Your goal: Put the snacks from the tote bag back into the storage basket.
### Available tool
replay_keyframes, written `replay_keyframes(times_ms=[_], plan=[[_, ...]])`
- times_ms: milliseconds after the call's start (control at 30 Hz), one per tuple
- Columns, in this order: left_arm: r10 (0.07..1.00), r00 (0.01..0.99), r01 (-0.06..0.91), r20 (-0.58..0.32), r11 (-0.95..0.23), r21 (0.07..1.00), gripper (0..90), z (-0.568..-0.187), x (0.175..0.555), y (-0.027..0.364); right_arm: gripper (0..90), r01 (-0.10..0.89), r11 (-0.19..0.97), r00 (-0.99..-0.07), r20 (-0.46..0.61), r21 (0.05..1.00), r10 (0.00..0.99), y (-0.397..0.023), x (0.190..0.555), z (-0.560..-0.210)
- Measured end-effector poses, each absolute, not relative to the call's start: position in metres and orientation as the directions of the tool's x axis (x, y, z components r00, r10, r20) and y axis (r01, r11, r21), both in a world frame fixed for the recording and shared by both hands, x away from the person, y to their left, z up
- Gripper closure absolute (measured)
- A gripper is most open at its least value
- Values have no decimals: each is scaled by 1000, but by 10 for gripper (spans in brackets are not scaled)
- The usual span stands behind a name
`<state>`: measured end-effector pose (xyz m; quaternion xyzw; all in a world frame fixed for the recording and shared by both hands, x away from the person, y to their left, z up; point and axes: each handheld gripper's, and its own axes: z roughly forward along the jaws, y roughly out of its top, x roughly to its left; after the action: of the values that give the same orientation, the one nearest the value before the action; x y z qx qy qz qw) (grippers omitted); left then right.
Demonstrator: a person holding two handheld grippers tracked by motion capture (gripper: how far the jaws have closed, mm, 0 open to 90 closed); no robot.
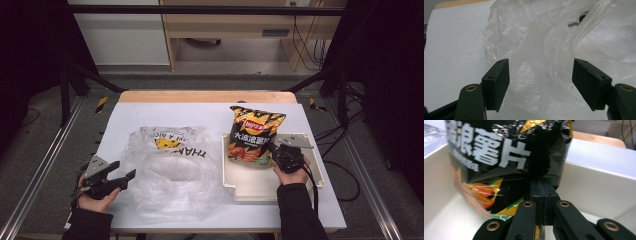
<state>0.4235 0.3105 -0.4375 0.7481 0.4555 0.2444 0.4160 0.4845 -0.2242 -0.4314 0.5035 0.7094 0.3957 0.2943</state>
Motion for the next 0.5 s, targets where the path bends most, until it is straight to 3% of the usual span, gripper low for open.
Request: replay_keyframes(times_ms=[500], plan=[[884, 467, 478, -16, -237, 846, 298, -437, 423, 310, 893, 486, 159, -310, 0, 859, 951, -228, 499, -435]])
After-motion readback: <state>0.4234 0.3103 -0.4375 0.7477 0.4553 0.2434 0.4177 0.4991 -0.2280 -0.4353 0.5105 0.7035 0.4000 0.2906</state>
